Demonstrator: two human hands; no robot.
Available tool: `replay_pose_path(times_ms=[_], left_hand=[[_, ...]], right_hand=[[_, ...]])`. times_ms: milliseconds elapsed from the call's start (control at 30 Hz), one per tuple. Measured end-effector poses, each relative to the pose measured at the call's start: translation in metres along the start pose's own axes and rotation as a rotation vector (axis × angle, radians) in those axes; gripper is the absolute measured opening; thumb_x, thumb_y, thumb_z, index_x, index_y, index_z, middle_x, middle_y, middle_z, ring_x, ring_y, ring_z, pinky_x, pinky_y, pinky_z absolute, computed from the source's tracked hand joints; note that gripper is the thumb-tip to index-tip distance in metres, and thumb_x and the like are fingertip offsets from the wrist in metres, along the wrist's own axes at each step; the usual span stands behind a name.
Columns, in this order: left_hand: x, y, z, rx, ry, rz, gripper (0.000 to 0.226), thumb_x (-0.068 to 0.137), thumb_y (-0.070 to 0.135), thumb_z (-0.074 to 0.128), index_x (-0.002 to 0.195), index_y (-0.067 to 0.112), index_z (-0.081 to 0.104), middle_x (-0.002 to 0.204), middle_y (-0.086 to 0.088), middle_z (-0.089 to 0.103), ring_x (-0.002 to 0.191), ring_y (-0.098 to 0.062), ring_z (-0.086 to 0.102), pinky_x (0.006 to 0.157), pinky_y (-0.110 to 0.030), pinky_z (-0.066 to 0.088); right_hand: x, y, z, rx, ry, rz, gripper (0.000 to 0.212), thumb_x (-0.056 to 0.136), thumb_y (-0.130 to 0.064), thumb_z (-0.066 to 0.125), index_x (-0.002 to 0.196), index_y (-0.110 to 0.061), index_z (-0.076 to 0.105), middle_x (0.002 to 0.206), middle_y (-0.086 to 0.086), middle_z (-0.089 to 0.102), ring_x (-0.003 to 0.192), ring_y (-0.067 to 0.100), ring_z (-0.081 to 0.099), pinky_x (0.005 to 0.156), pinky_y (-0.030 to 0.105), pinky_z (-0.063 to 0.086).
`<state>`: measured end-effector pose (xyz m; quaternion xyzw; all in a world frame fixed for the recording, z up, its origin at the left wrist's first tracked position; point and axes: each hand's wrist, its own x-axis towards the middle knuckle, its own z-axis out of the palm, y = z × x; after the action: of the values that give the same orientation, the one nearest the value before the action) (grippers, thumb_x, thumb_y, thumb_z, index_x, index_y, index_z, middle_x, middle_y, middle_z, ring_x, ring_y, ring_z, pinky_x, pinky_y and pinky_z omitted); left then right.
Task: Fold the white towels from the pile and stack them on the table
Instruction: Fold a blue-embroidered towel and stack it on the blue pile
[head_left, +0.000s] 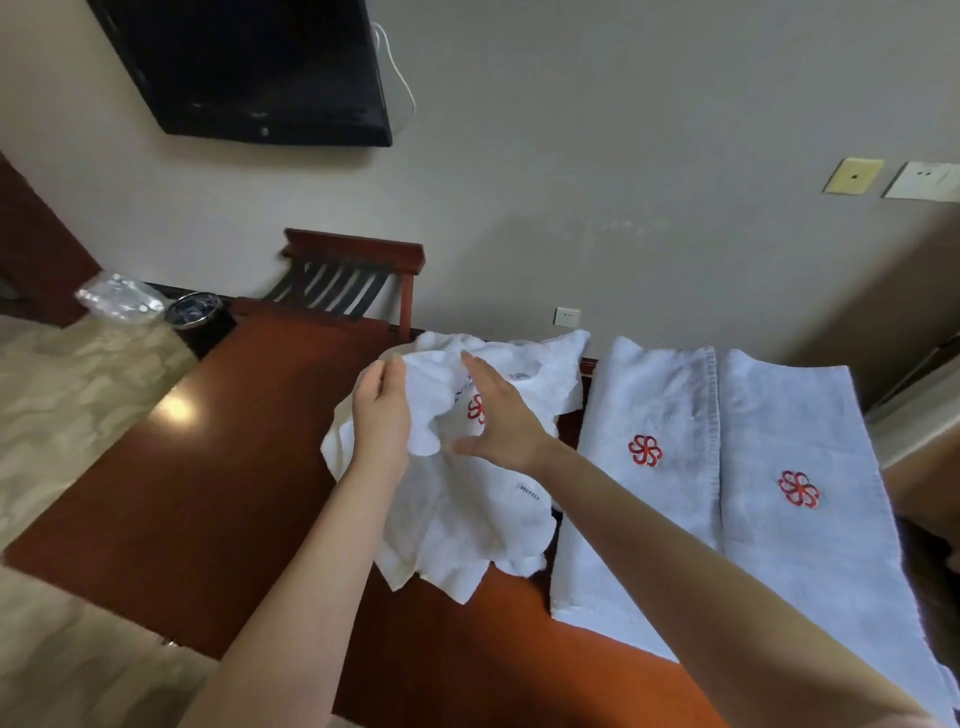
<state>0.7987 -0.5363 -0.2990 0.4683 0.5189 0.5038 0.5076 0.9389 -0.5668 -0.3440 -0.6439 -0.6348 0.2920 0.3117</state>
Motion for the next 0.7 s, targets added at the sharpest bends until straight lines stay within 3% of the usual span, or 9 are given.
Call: replay_pose_path(times_ms=[100, 167, 267, 333, 400, 467, 567, 633, 700], left_hand=[[-0.009, 0.011, -0.015, -0.037, 0.031, -0.064, 0.027, 0.098, 0.03, 0.05, 0.07, 0.03, 0.049, 0.081, 0.01, 0.048, 0.087, -0.011, 0.046, 0.084, -0.03, 0.039], [-0.008, 0.019, -0.032, -0.097, 0.062, -0.095, 0.02, 0.096, 0.032, 0.053, 0.076, 0.034, 0.052, 0.086, 0.013, 0.053, 0.093, -0.011, 0.053, 0.086, -0.029, 0.042], [0.002, 0.027, -0.064, -0.165, 0.107, -0.116, 0.011, 0.096, 0.033, 0.054, 0.102, 0.028, 0.061, 0.103, 0.007, 0.06, 0.096, -0.012, 0.06, 0.078, -0.027, 0.048], [0.012, 0.03, -0.087, -0.185, 0.127, -0.112, 0.031, 0.096, 0.035, 0.053, 0.124, 0.021, 0.056, 0.11, 0.004, 0.058, 0.102, -0.016, 0.058, 0.082, -0.029, 0.048], [0.031, 0.026, -0.112, -0.177, 0.121, -0.101, 0.022, 0.097, 0.036, 0.051, 0.114, 0.024, 0.059, 0.102, 0.007, 0.057, 0.102, -0.015, 0.056, 0.087, -0.031, 0.047], [0.052, 0.022, -0.138, -0.148, 0.092, -0.106, 0.014, 0.096, 0.036, 0.052, 0.085, 0.03, 0.057, 0.086, 0.012, 0.055, 0.09, -0.011, 0.056, 0.083, -0.027, 0.046], [0.092, 0.014, -0.179, -0.067, 0.002, -0.146, 0.011, 0.095, 0.035, 0.055, 0.089, 0.03, 0.062, 0.094, 0.011, 0.063, 0.09, -0.008, 0.058, 0.081, -0.027, 0.05], [0.113, 0.009, -0.203, -0.054, -0.061, -0.173, 0.019, 0.095, 0.031, 0.056, 0.078, 0.029, 0.062, 0.081, 0.01, 0.068, 0.083, -0.012, 0.063, 0.076, -0.029, 0.054], [0.129, 0.002, -0.217, 0.038, -0.103, -0.179, 0.022, 0.097, 0.031, 0.053, 0.076, 0.028, 0.059, 0.079, 0.005, 0.066, 0.084, -0.019, 0.063, 0.08, -0.037, 0.053]], right_hand=[[0.013, -0.006, 0.01, -0.147, -0.046, -0.045, 0.12, 0.066, -0.042, 0.083, 0.153, -0.03, 0.001, 0.161, -0.002, 0.002, 0.148, 0.021, 0.002, 0.114, 0.046, 0.026], [0.022, -0.013, 0.018, -0.2, -0.046, -0.043, 0.115, 0.065, -0.048, 0.082, 0.152, -0.031, 0.008, 0.161, -0.003, 0.006, 0.148, 0.023, 0.0, 0.114, 0.047, 0.023], [0.036, -0.027, 0.034, -0.255, -0.036, -0.059, 0.074, 0.07, -0.049, 0.077, 0.132, -0.026, 0.044, 0.143, -0.002, 0.042, 0.142, 0.025, 0.019, 0.11, 0.048, 0.027], [0.045, -0.041, 0.05, -0.279, -0.016, -0.089, 0.031, 0.077, -0.043, 0.073, 0.096, -0.029, 0.052, 0.099, -0.009, 0.057, 0.114, 0.023, 0.047, 0.098, 0.044, 0.036], [0.054, -0.055, 0.065, -0.204, -0.064, -0.07, 0.029, 0.082, -0.035, 0.07, 0.076, -0.031, 0.042, 0.069, -0.015, 0.047, 0.078, 0.017, 0.05, 0.074, 0.03, 0.04], [0.065, -0.067, 0.08, -0.162, -0.104, -0.057, 0.037, 0.085, -0.029, 0.07, 0.069, -0.033, 0.037, 0.062, -0.013, 0.044, 0.063, 0.014, 0.047, 0.058, 0.023, 0.034], [0.083, -0.084, 0.098, -0.093, -0.007, -0.008, 0.036, 0.087, -0.025, 0.069, 0.071, -0.034, 0.039, 0.067, -0.014, 0.046, 0.06, 0.002, 0.045, 0.053, 0.012, 0.035], [0.095, -0.102, 0.111, 0.076, 0.09, 0.075, 0.02, 0.086, -0.023, 0.069, 0.078, -0.023, 0.051, 0.071, -0.01, 0.054, 0.063, 0.002, 0.051, 0.054, 0.006, 0.039], [0.104, -0.125, 0.12, 0.284, 0.169, 0.137, 0.018, 0.084, -0.025, 0.071, 0.086, -0.014, 0.057, 0.072, -0.009, 0.062, 0.064, 0.005, 0.06, 0.055, 0.011, 0.046]])
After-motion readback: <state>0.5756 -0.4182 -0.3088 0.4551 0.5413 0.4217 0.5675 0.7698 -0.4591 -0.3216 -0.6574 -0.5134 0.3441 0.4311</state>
